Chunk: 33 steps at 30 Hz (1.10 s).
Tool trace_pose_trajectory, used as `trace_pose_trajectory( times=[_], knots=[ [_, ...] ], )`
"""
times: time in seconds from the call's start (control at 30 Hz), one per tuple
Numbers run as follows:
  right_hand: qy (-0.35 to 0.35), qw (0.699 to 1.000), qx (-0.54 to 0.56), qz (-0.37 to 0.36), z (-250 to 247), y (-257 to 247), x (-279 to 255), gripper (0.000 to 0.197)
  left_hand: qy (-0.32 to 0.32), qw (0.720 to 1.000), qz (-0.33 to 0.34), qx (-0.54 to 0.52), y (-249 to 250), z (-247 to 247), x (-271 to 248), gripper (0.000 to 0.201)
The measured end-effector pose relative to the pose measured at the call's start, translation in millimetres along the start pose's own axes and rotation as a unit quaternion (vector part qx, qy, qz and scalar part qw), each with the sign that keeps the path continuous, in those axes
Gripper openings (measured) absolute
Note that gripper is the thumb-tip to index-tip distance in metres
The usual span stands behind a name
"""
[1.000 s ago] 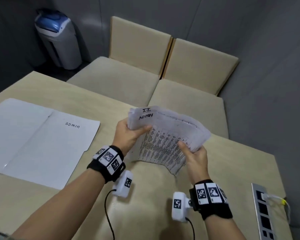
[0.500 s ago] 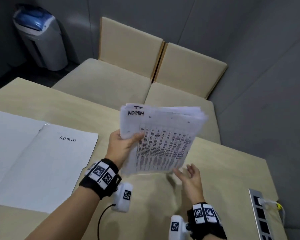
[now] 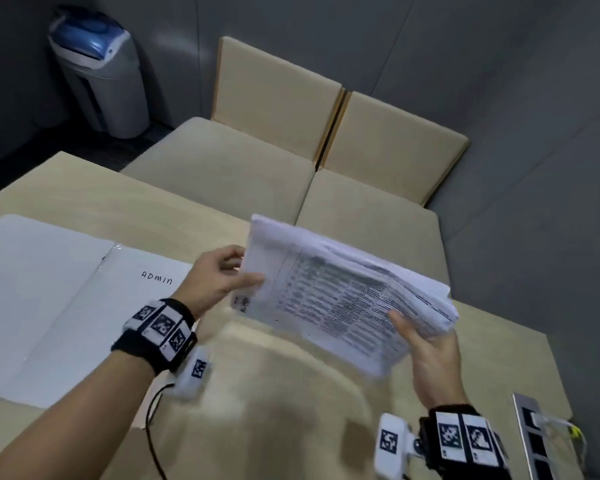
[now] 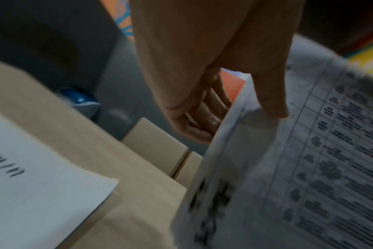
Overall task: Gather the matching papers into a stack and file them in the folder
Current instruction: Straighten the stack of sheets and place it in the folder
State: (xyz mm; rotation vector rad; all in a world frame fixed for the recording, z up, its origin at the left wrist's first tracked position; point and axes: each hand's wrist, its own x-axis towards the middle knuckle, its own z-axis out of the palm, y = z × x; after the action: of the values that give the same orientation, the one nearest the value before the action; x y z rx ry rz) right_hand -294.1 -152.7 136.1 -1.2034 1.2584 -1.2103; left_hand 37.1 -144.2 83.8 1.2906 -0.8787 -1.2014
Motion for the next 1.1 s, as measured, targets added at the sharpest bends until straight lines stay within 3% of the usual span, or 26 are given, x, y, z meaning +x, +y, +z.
trace_pose_trajectory(
  times=[0.1,0.23,0.33,0.43,0.53,0.67,0.83,0.9,1.0,1.1],
  knots=[
    [0.000,0.998,-0.032,-0.049,13,-5,-12,0.029,-0.045,0.995,0.065,0.058,5,12,-11,0.038],
    [0.059,0.995,-0.079,0.002,22,50,-22,0.050,0.053,0.997,0.057,-0.017,-28,25,-20,0.041],
    [0.072,0.991,-0.106,0.023,19,68,-23,0.057,0.070,0.996,0.025,-0.045,-34,34,-20,0.035],
    [0.096,0.979,-0.167,-0.060,16,47,-18,0.077,0.051,0.997,0.028,-0.045,-25,38,-14,0.025],
    [0.056,0.930,-0.310,-0.190,12,21,-11,0.088,0.043,0.998,0.022,-0.048,-27,36,-5,0.031],
    [-0.052,0.839,-0.499,-0.212,7,11,-1,0.054,0.015,0.999,0.006,-0.044,-35,34,4,0.043],
    [-0.041,0.813,-0.533,-0.233,6,4,3,0.055,0.013,0.998,-0.009,-0.055,-36,34,11,0.044],
    [-0.053,0.810,-0.521,-0.265,4,5,5,0.039,0.006,0.998,-0.021,-0.063,-37,34,15,0.044],
    [-0.061,0.847,-0.445,-0.284,0,8,9,0.018,0.000,0.997,-0.038,-0.068,-37,33,19,0.040],
    [-0.052,0.857,-0.419,-0.296,-3,12,11,0.013,-0.012,0.996,-0.047,-0.074,-40,32,19,0.039]
  ],
)
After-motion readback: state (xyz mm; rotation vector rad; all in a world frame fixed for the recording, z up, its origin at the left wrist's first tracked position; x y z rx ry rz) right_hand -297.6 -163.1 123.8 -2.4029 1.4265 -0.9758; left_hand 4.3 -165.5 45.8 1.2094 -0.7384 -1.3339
